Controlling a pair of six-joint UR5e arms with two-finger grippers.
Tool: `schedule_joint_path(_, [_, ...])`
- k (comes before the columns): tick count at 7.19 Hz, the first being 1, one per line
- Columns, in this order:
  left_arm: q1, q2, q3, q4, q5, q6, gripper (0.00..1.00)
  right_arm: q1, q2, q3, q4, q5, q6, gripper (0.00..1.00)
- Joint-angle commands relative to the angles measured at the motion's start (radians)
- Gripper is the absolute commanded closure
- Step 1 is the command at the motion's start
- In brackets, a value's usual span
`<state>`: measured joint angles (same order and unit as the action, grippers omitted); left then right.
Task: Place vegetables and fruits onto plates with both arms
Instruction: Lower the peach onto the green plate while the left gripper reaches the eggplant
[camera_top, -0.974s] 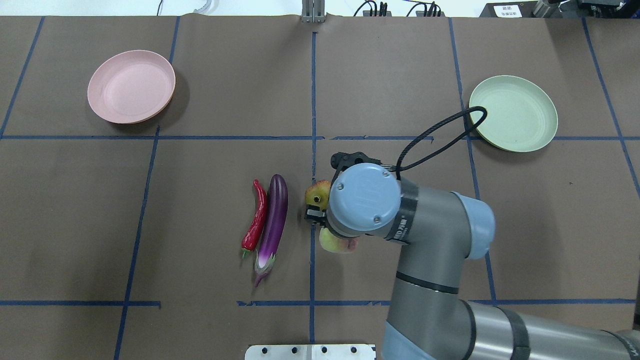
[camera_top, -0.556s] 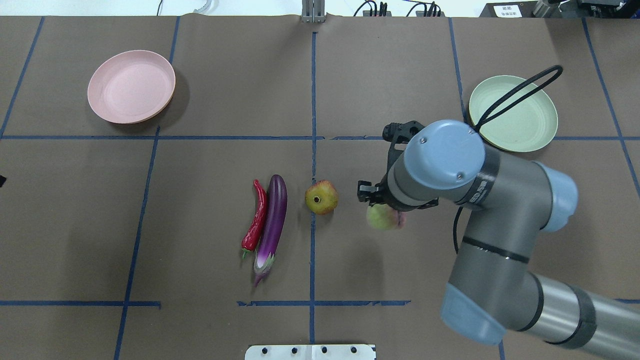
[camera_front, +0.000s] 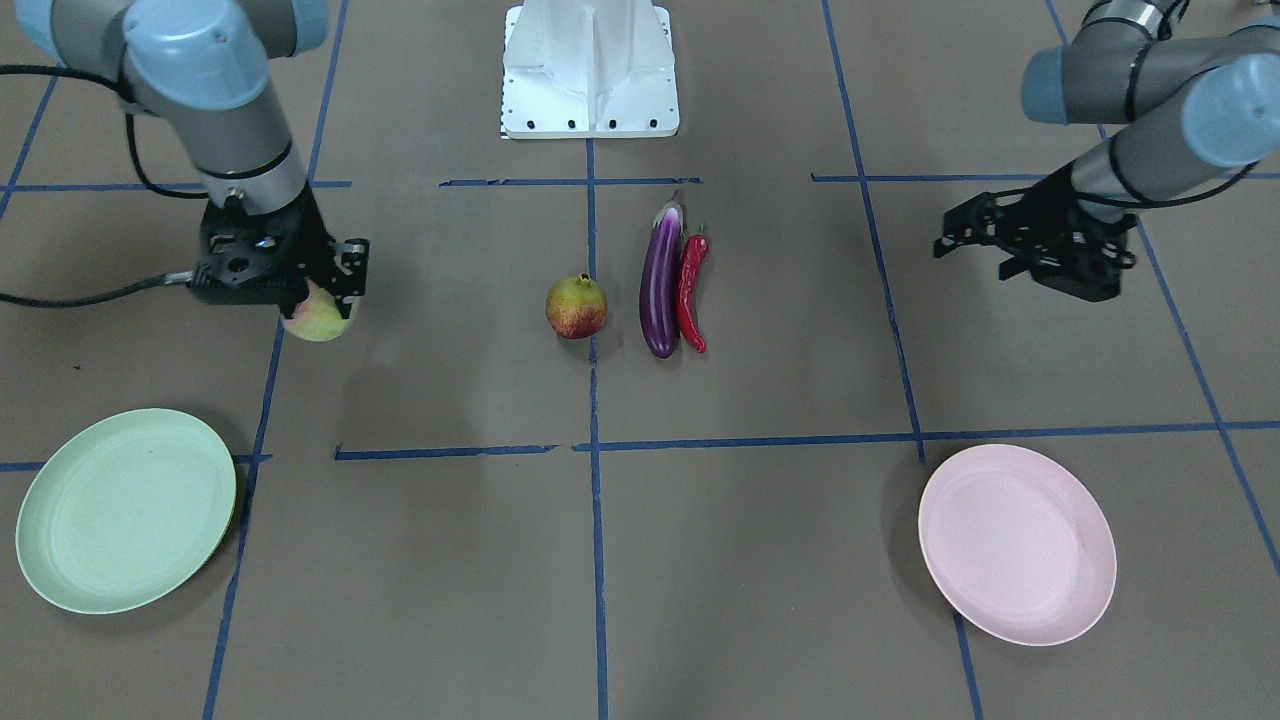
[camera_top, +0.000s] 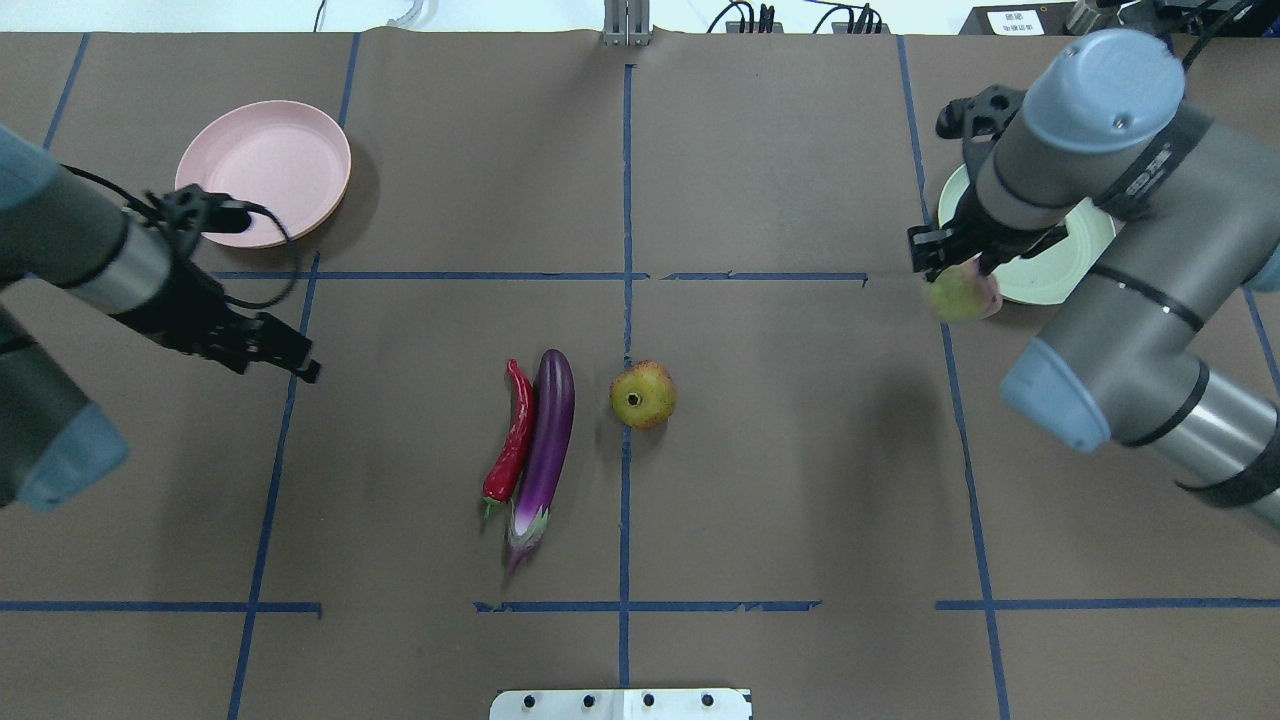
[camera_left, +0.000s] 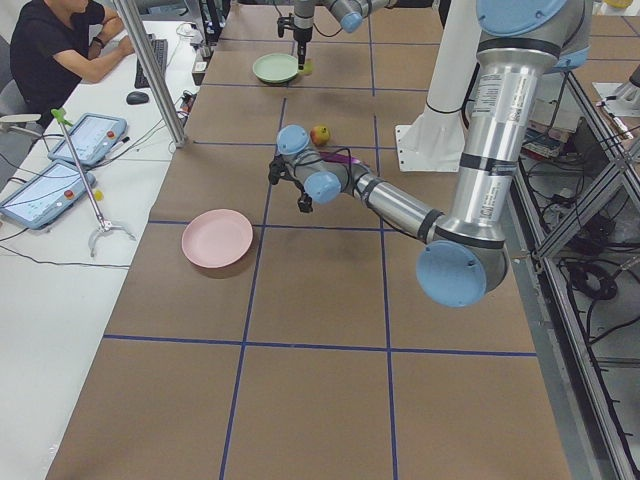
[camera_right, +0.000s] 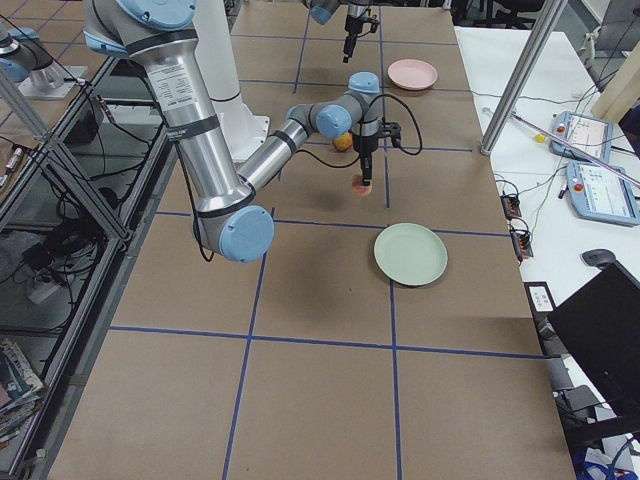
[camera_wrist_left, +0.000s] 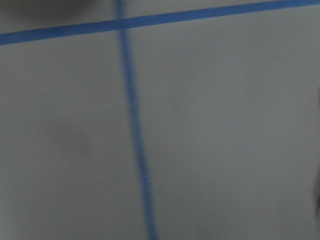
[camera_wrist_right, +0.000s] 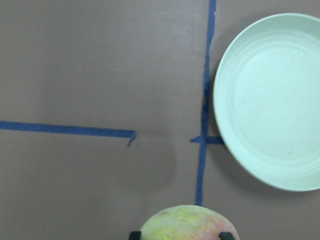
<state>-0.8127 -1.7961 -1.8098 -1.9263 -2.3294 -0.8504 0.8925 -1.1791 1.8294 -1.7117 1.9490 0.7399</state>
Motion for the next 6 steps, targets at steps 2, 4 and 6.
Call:
schedule_joint_path(2, [0.264, -0.21, 0.003, 0.001, 0.273, -0.261, 0.0, 0.195, 0.068, -0.299, 0.014, 0.018, -0.331, 1.0])
schedule_joint_path(4, [0.41, -0.27, -0.003, 0.123, 0.484, -0.334, 0.0, 0.197, 0.07, -0.443, 0.178, 0.01, -0.343, 0.98])
schedule_joint_path(6, [0.472, -0.301, -0.022, 0.257, 0.562, -0.334, 0.0, 0.189, 0.081, -0.502, 0.267, 0.021, -0.333, 0.42])
